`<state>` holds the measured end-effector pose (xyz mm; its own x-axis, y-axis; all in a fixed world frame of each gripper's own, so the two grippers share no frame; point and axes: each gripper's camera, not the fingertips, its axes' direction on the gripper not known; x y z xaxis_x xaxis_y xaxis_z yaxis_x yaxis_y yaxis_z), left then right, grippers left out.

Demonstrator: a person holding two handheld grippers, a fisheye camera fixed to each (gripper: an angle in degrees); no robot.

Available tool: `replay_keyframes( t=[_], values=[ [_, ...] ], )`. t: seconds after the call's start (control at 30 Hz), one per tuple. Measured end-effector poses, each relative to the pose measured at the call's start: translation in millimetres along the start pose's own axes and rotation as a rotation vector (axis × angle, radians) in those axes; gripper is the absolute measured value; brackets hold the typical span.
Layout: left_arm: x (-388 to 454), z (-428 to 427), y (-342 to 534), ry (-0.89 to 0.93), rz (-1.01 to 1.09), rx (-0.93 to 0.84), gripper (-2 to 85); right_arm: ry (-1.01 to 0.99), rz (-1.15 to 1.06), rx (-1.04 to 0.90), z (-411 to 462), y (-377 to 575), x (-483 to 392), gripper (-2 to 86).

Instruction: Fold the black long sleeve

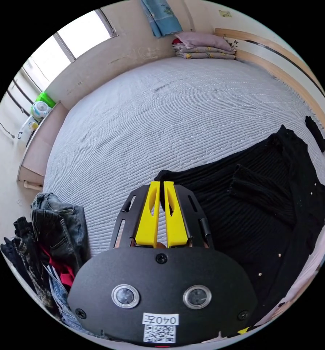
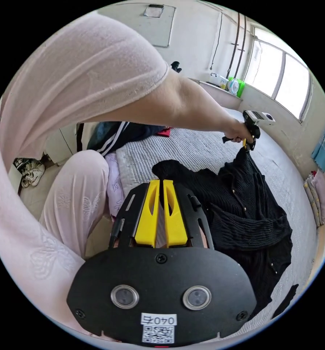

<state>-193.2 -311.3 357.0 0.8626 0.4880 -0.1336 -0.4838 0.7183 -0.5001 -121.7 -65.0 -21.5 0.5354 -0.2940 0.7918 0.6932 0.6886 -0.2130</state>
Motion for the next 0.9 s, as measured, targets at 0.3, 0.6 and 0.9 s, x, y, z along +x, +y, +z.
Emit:
replay_keyframes(
  t=[0.3, 0.6, 0.9],
  values=[
    [-71.9, -28.2, 64.8, -0.153, -0.085, -0.099, -1.1, -0.271, -0.019, 0.099, -1.9, -20.2, -22.6, -1.0],
    [-50.9, -80.8, 51.6, -0.055, -0.100, -0.029, -1.3, -0.276, 0.225, 0.169, -27.7, 27.6, 42.0, -1.0],
    [120.1, -135.4, -80.6, -0.035, 0.163, 0.102, -1.4, -0.022, 0.576, 0.209, -113.5, 162.9, 133.2, -1.0]
  ],
)
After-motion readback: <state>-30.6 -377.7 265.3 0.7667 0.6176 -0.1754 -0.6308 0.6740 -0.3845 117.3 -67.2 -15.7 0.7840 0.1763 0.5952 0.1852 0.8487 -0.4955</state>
